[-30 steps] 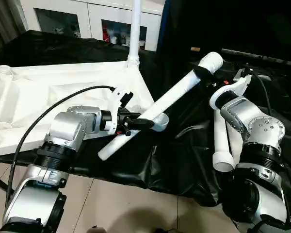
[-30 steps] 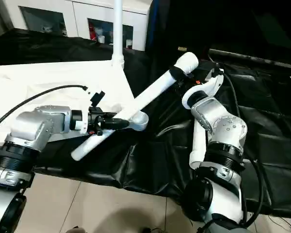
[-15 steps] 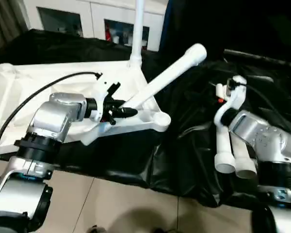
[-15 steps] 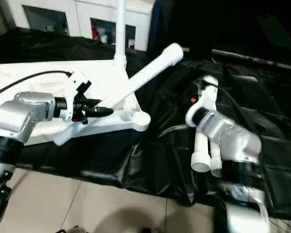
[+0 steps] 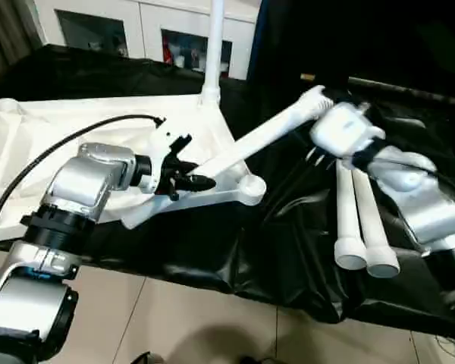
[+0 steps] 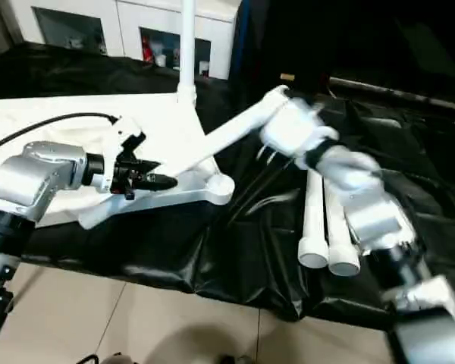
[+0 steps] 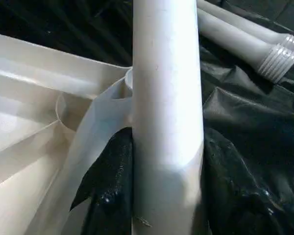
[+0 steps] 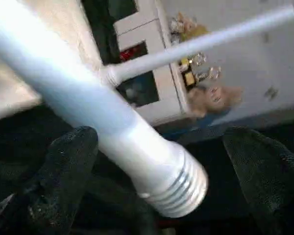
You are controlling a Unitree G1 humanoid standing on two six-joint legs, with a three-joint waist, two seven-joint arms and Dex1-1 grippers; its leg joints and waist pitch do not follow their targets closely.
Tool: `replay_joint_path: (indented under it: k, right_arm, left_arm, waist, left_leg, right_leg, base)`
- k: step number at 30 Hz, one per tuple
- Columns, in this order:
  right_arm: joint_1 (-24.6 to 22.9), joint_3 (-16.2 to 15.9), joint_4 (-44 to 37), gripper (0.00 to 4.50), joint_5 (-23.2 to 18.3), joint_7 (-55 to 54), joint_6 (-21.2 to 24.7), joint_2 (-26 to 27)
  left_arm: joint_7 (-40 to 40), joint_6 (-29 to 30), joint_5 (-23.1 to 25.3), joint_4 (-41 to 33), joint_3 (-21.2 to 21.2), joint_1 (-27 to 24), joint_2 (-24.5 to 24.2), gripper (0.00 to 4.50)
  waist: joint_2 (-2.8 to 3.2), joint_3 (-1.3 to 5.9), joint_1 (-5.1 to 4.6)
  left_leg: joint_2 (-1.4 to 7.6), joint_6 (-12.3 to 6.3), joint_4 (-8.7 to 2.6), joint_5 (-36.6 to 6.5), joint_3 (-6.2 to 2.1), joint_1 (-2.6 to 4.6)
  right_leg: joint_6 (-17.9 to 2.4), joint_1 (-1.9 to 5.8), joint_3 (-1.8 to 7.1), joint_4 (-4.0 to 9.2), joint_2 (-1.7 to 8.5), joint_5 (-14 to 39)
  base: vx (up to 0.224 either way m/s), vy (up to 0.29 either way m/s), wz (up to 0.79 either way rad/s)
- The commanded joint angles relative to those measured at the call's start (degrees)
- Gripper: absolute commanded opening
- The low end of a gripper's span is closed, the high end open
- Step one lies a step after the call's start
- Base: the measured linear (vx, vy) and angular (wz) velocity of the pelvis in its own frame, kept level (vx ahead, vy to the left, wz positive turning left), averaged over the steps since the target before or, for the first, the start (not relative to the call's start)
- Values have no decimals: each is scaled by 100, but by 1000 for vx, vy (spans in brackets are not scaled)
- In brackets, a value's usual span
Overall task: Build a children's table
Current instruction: Pick table leg
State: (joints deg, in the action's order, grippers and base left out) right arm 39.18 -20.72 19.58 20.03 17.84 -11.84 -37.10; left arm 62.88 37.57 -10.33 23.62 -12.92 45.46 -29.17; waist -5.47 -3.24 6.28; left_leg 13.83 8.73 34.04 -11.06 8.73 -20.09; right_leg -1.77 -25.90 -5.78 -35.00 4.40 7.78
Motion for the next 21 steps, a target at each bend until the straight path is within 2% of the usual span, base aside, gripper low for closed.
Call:
replay_joint_path:
  k: [1, 3, 5, 8, 12, 14, 17, 19, 21]
  right_arm:
    - [96, -217, 295, 450, 490, -218, -311, -108]
    - [213, -334, 533, 450, 811, -422, -506, -106]
    - [320, -455, 704, 450, 1007, -564, -568, -91]
    - [545, -798, 1260, 450, 1419, -685, -798, -29]
    - [645, -909, 1604, 450, 1573, -745, -856, 51]
    - [659, -892, 1686, 450, 1579, -745, -882, 81]
    - [715, -860, 1989, 414, 1584, -741, -1071, 178]
    - [702, -830, 2015, 411, 1465, -671, -1134, 199]
    - [744, -830, 2143, 385, 1487, -711, -1229, 230]
  left_arm:
    - [143, -11, 10, -141, -102, 156, -41, 161]
    - [248, 12, 6, -235, -168, 130, -90, 161]
    - [342, 33, 3, -328, -231, 100, -135, 161]
    - [598, 151, -111, -580, -291, 47, -208, 161]
    - [671, 71, -35, -633, -362, 48, -283, 161]
    - [691, 76, -44, -654, -369, 40, -295, 161]
    - [756, 110, -71, -770, -391, 20, -354, 161]
    - [760, 111, -54, -773, -384, 18, -362, 161]
    - [739, 111, -38, -737, -374, 38, -361, 161]
  waist:
    - [4, 422, -18]
    - [16, 431, -26]
    - [0, 437, -47]
    - [2, 427, -87]
    - [-13, 422, -120]
    - [-21, 422, -141]
    - [-19, 415, -169]
    - [-20, 415, -183]
    - [-10, 423, -181]
  left_leg:
    - [-211, -20, -303, -646, 185, -101]
    - [-205, -30, -298, -680, 185, -95]
    - [-202, -16, -298, -615, 179, -104]
    - [-190, -10, -296, -663, 186, -98]
    - [-197, -18, -286, -732, 188, -111]
    - [-203, -26, -269, -809, 194, -112]
    - [-202, -23, -264, -883, 190, -115]
    - [-198, -36, -262, -907, 191, -109]
    - [-199, -39, -262, -848, 190, -108]
  right_leg:
    - [-66, 493, 213, 378, 179, 2145]
    - [-103, 495, 223, 356, 173, 2019]
    - [-205, 515, 231, 307, 160, 1755]
    - [-353, 508, 239, 287, 168, 1639]
    - [-378, 511, 244, 286, 161, 1717]
    - [-311, 510, 241, 300, 159, 1857]
    - [-247, 495, 233, 317, 158, 2053]
    - [-244, 487, 231, 321, 154, 2070]
    - [-291, 494, 239, 300, 150, 1956]
  base:
    - [0, 0, 0]
    - [0, 0, 0]
    - [0, 0, 0]
    - [0, 0, 0]
    - [0, 0, 0]
    - [0, 0, 0]
    - [0, 0, 0]
    - [0, 0, 0]
    - [0, 0, 0]
